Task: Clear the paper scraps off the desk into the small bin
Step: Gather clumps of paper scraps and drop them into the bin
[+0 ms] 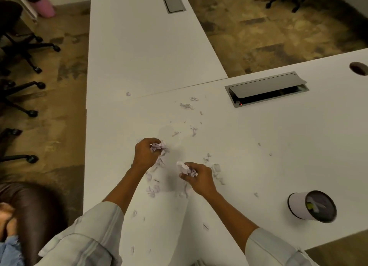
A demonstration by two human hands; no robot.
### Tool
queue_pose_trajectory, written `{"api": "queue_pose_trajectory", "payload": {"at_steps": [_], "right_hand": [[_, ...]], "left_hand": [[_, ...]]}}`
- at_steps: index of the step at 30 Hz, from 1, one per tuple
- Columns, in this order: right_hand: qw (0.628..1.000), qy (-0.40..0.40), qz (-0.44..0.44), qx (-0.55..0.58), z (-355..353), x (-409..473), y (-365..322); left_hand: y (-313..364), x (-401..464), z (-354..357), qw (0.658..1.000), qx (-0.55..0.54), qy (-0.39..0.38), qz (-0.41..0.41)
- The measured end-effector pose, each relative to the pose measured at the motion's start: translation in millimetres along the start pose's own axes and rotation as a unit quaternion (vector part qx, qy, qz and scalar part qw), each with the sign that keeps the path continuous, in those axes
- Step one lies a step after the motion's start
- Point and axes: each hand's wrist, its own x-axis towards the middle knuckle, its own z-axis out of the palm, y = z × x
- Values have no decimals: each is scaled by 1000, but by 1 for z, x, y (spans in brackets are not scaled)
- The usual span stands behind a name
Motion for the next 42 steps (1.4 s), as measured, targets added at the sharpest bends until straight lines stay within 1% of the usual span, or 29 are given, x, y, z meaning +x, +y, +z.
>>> {"api": "queue_pose_trajectory", "payload": {"at_steps": [7, 14, 19, 21, 23, 27, 32, 36, 38, 42], "right_hand": [[996, 74, 30, 52, -68, -24, 0], [979, 183, 41, 74, -166, -82, 30], [957, 286, 55, 2, -234, -121, 65], [940, 331, 65, -43, -254, -131, 77], [929, 358, 63, -63, -268, -139, 88], [932, 350, 52, -79, -280, -147, 105], [937, 331, 57, -100, -283, -152, 124], [939, 321, 44, -115, -288, -161, 133], [938, 324, 50, -111, -293, -165, 136], [926, 355, 51, -121, -308, -173, 143]], "left_hand": [[57, -19, 34, 998, -17, -35, 47], [131, -59, 115, 984, -40, -124, 119], [177, -103, 182, 966, -54, -198, 158], [194, -119, 205, 959, -51, -216, 177], [209, -133, 225, 952, -50, -236, 190], [231, -152, 253, 942, -39, -269, 197], [241, -160, 272, 941, -11, -269, 206], [247, -165, 282, 936, 6, -276, 218], [250, -167, 287, 935, 8, -279, 221], [261, -174, 297, 922, 28, -304, 237]]}}
